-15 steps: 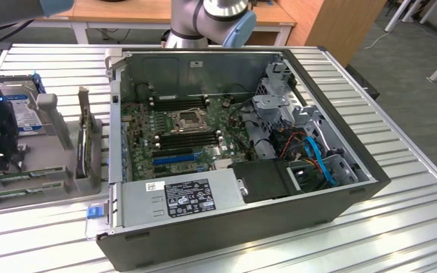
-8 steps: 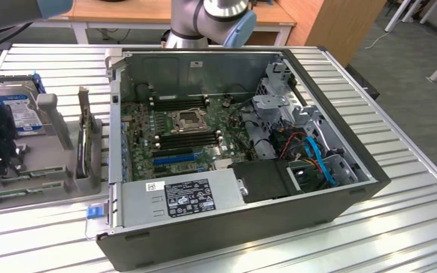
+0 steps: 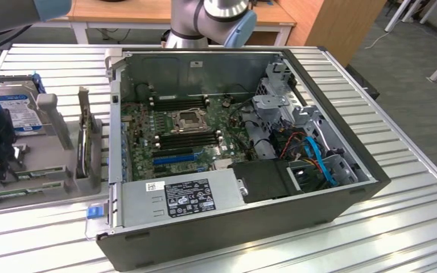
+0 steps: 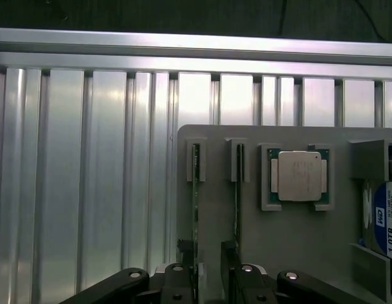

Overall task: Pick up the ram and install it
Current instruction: 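Pick up the ram and move it above insertion slot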

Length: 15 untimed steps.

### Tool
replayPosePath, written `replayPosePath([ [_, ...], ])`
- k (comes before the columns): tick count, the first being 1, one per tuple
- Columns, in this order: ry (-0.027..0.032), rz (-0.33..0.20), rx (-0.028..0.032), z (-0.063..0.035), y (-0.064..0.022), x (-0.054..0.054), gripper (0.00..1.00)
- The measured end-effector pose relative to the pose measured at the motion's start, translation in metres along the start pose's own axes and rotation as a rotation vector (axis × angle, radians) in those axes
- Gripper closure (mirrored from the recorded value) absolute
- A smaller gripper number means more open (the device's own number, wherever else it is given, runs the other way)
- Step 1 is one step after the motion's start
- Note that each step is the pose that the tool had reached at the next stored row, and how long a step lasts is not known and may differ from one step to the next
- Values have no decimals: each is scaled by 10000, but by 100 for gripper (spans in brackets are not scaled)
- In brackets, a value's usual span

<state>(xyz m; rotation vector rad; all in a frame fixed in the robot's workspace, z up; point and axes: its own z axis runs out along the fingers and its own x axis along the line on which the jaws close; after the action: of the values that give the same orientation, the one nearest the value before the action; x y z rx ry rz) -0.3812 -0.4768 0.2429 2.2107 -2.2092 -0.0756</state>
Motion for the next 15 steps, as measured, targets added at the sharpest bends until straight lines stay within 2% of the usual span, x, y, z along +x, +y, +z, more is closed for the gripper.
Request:
replayPosePath([
  [8,0,0,-1,3,0,6,69],
  [15,-1,0,0,77,-4,8,69],
])
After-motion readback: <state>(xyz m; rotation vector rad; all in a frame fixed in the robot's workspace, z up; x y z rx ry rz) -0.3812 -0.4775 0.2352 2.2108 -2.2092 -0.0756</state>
